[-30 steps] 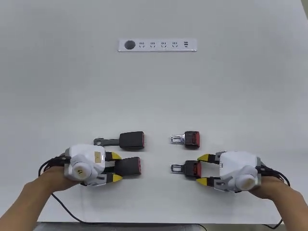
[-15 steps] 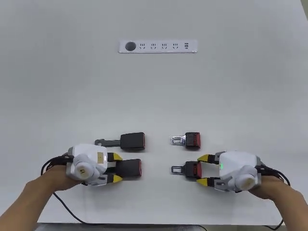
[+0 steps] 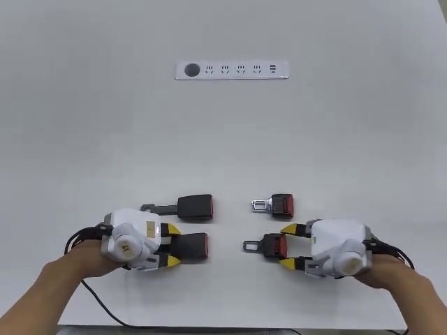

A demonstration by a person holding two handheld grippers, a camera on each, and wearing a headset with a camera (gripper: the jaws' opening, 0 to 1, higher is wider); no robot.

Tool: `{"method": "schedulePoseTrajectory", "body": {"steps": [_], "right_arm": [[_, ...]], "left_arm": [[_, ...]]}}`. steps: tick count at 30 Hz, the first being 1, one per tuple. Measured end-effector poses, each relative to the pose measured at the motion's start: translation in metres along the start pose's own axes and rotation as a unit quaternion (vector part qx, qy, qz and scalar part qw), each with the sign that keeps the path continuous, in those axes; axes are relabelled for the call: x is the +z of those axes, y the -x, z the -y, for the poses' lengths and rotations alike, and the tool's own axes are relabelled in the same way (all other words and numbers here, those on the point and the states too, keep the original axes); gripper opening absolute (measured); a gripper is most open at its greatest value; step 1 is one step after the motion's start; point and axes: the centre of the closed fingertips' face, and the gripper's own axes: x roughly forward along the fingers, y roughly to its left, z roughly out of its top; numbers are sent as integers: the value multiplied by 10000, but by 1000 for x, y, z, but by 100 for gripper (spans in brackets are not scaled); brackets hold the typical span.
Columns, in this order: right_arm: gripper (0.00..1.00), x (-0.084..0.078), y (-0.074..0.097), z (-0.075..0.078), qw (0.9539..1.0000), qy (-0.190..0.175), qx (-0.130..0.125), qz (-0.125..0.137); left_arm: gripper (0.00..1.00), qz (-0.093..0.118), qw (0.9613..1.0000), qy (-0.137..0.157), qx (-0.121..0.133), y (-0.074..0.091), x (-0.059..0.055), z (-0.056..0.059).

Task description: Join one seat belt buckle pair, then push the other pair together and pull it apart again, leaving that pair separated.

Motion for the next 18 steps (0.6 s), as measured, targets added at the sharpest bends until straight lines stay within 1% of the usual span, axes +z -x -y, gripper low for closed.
{"method": "schedulePoseTrajectory", "body": {"steps": [7, 18], "right_arm": [[29, 9, -7, -1, 10000, 39, 27, 18], [29, 25, -20, -4, 9998, 140, 125, 81]], "left_arm": [[30, -33, 10000, 24, -40, -1, -2, 0], [30, -70, 10000, 20, -66, -1, -1, 0]]}}
